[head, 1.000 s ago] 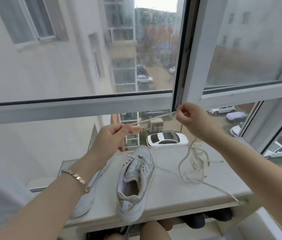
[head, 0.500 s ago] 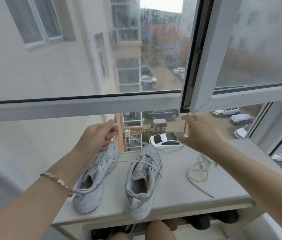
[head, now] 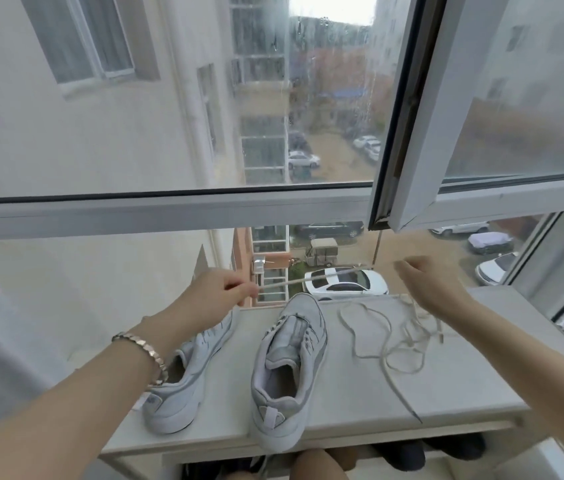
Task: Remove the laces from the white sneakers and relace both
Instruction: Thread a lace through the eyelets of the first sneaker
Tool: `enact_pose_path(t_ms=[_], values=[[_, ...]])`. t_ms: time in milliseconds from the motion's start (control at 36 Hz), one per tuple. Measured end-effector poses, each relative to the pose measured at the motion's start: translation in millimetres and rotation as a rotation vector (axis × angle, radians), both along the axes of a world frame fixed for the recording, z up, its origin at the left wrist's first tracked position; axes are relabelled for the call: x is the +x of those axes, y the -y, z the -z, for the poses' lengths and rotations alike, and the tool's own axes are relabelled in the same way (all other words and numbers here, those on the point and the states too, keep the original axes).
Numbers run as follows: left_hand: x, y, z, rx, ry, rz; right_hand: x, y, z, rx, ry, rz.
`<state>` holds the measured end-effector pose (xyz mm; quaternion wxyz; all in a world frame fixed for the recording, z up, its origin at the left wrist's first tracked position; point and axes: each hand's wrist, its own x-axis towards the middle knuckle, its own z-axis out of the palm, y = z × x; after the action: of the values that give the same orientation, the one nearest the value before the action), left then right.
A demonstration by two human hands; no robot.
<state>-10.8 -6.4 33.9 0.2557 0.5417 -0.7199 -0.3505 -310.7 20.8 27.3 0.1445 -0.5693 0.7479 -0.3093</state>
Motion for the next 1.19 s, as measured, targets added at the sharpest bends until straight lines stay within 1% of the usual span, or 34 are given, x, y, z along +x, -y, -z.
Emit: enact_pose_path(t_ms=[28, 83, 139, 194, 222, 250, 306, 361, 417, 472, 528, 611, 694, 778, 806, 861, 917, 944, 1028, 1083, 1111, 1139, 1194], values=[[3.1, 2.5, 6.4, 0.029, 0.014, -0.023, -8.0, 0.0, 8.3, 0.054, -0.049, 0.048], [3.2, 5.9, 15.7, 0.062, 0.044, -0.062, -12.9, -2.1, 20.5, 0.212, -0.159, 0.061], [-4.4, 6.7, 20.3, 0.066, 0.055, -0.071, -4.8, -5.0, 26.2, 0.363, -0.329, -0.02], [-18.9, 4.4, 19.7, 0.086, 0.036, -0.004, 9.0, -5.6, 33.1, 0.385, -0.414, -0.179], [-28.0, 2.5, 17.1, 0.102, 0.023, 0.044, 17.6, -6.2, 36.0, 0.341, -0.392, -0.282], [-37.4, 0.5, 13.4, 0.116, 0.007, 0.091, 27.4, -6.5, 37.3, 0.259, -0.312, -0.376], [-54.3, -1.4, 7.1, 0.13, -0.035, 0.167, 50.2, -7.8, 32.6, 0.101, -0.051, -0.508], [-66.9, -1.6, 4.5, 0.128, -0.094, 0.214, 67.1, -5.8, 29.6, 0.057, 0.217, -0.569], [-73.8, -0.8, 4.8, 0.129, -0.189, 0.197, 78.4, -3.2, 29.0, 0.053, 0.381, -0.599], [-75.1, 1.6, 7.7, 0.125, -0.244, 0.152, 83.4, -2.4, 28.8, 0.016, 0.388, -0.608], [-72.5, 4.7, 12.6, 0.121, -0.247, 0.122, 79.2, -0.7, 33.4, -0.029, 0.369, -0.592], [-62.5, 9.8, 20.6, 0.149, -0.222, 0.089, 61.3, 1.2, 42.3, -0.041, 0.318, -0.473], [-50.3, 13.9, 29.9, 0.183, -0.2, 0.022, 41.3, 0.8, 46.6, -0.017, 0.291, -0.361], [-46.9, 14.2, 35.7, 0.19, -0.189, -0.002, 34.0, -1.1, 49.0, 0.063, 0.171, -0.353], [-48.9, 13.6, 36.7, 0.194, -0.192, 0.008, 35.4, -1.5, 49.6, 0.102, 0.168, -0.37], [-56.3, 11.5, 37.0, 0.219, -0.229, 0.035, 41.9, -1.1, 51.2, 0.187, 0.248, -0.42], [-64.6, 9.4, 36.0, 0.234, -0.274, 0.052, 51.3, 0.1, 50.9, 0.226, 0.291, -0.473], [-68.2, 8.9, 35.7, 0.227, -0.28, 0.058, 56.8, -0.3, 50.4, 0.211, 0.304, -0.498], [-74.0, 8.6, 38.0, 0.173, -0.259, 0.052, 68.2, -0.1, 51.0, 0.077, 0.353, -0.533], [-71.8, 9.4, 43.5, 0.102, -0.182, 0.001, 70.2, 0.6, 53.9, 0.033, 0.394, -0.467], [-68.3, 9.6, 47.3, 0.07, -0.104, -0.026, 69.7, 1.6, 54.8, 0.024, 0.392, -0.414], [-64.0, 9.5, 51.7, 0.058, -0.004, -0.037, 68.1, 3.3, 57.3, 0.026, 0.361, -0.365], [-55.2, 5.8, 61.0, 0.103, 0.195, -0.014, 64.8, 7.4, 64.3, 0.068, 0.265, -0.301]])
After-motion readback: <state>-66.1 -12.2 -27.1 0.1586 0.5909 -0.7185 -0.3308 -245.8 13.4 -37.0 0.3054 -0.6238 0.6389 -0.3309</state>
